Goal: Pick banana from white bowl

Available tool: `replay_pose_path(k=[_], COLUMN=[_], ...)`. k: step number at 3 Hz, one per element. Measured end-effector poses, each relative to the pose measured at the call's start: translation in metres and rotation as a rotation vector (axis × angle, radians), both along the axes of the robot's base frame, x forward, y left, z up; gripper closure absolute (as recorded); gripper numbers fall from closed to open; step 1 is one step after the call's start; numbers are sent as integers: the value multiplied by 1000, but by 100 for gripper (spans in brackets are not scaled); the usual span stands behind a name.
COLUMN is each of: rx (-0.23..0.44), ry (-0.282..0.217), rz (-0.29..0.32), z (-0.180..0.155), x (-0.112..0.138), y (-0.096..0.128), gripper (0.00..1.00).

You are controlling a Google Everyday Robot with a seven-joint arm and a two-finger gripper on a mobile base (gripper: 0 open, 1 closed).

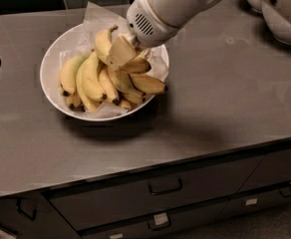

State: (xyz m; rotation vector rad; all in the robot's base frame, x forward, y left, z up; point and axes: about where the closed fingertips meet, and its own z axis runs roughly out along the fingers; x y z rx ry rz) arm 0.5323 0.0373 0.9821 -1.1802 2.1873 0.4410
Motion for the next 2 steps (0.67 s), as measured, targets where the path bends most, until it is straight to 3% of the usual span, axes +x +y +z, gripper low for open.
replay_pose_path(k=[1, 2], rx=[127, 235], ry=[-3, -20], rz=[93, 256], z=[22, 46], x=[-21, -53], y=[-23, -28], gripper=[100, 100])
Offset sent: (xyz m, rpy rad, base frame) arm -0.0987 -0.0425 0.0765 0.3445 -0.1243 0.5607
